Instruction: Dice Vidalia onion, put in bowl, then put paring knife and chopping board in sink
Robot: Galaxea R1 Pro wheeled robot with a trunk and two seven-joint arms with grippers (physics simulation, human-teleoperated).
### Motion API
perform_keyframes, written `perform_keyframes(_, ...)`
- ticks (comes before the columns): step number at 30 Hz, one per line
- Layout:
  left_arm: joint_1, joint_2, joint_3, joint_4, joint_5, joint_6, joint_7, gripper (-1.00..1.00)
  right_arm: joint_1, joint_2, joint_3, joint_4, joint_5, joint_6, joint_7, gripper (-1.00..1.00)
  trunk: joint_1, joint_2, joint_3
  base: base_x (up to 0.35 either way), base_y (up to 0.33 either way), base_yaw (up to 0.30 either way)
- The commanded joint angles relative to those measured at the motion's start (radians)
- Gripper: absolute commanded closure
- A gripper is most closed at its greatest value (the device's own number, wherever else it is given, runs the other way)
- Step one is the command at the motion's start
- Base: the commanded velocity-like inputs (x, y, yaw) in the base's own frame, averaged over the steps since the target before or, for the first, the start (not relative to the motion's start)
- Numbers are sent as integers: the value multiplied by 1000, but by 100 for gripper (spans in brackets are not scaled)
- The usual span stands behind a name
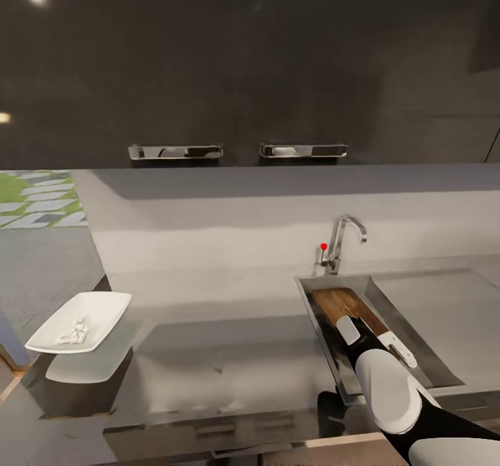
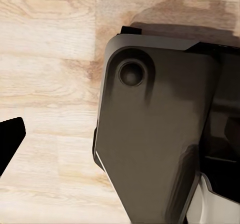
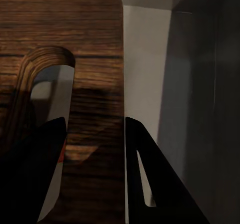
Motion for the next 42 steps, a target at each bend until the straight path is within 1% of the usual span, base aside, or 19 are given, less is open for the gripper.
perform_keyframes(1, -2, -1, -8, 3, 9, -3, 1, -100, -1, 1, -3, -1, -1, -6, 0, 100, 0, -2, -3, 0, 0, 0)
perform_keyframes(18, -2, 0, -8, 3, 9, -3, 1, -100, -1, 1, -3, -1, -1, -5, 0, 100, 0, -2, -30, 0, 0, 0)
perform_keyframes(28, -2, -1, -8, 3, 9, -3, 1, -100, -1, -1, -4, -1, -1, -5, -4, 100, 0, -2, -32, 0, 0, 0)
perform_keyframes(29, -2, -1, -8, 3, 9, -3, 1, -100, -1, -1, -4, -1, -2, -5, -4, -100, 0, -2, -32, 0, 0, 0)
perform_keyframes(42, -2, 0, -8, 3, 9, -3, 1, -100, -1, 1, -3, -1, -3, -5, -2, -100, 0, -2, -32, 0, 0, 0)
